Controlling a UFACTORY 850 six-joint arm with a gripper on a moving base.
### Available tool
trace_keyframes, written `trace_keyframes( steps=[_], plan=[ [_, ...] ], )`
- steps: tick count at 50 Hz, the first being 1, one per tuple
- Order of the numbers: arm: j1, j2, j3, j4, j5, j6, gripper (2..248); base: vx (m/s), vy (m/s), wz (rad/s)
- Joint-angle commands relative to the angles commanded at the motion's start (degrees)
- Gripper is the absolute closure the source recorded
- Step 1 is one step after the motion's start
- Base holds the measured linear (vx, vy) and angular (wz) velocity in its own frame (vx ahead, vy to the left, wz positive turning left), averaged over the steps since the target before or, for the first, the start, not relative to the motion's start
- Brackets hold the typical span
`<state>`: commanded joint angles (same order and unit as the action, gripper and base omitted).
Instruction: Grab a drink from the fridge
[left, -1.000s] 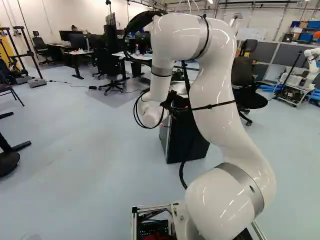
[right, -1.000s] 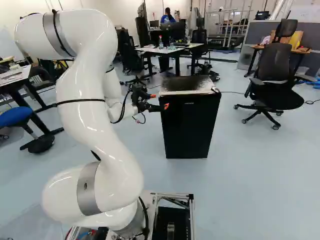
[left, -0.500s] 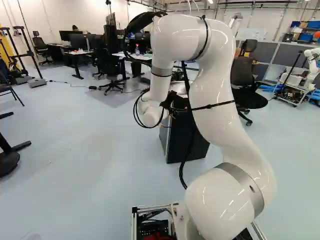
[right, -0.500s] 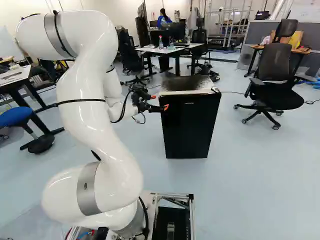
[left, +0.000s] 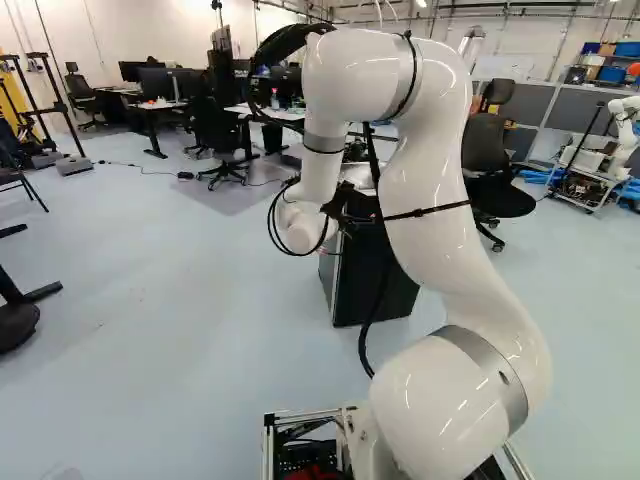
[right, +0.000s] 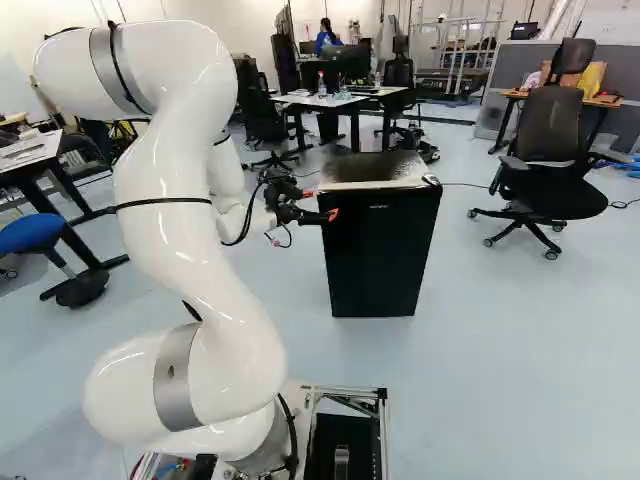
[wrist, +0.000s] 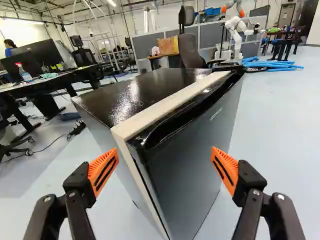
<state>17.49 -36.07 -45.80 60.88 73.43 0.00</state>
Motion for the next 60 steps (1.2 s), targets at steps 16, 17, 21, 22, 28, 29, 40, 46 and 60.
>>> trace_keyframes(
  steps=[16,17,21,22,28,29,40,46,60],
  plan=[
    [-0.23,-0.03,-0.05,1.02,0.0,0.0,3,0.0,0.0,0.0],
    [-0.24,-0.03,-0.05,1.11,0.0,0.0,3,0.0,0.0,0.0],
    [-0.3,-0.04,-0.07,1.47,0.0,0.0,3,0.0,0.0,0.0],
    [-0.32,-0.04,-0.07,1.56,0.0,0.0,3,0.0,0.0,0.0],
    [-0.4,-0.06,-0.09,2.11,0.0,0.0,3,0.0,0.0,0.0],
    [-0.42,-0.06,-0.09,2.21,0.0,0.0,3,0.0,0.0,0.0],
    [-0.58,-0.08,-0.14,3.22,0.0,0.0,3,0.0,0.0,0.0],
    [-0.58,-0.08,-0.14,3.77,0.0,0.0,3,0.0,0.0,0.0],
    [-0.58,-0.08,-0.14,5.07,0.0,0.0,3,0.0,0.0,0.0]
  ],
)
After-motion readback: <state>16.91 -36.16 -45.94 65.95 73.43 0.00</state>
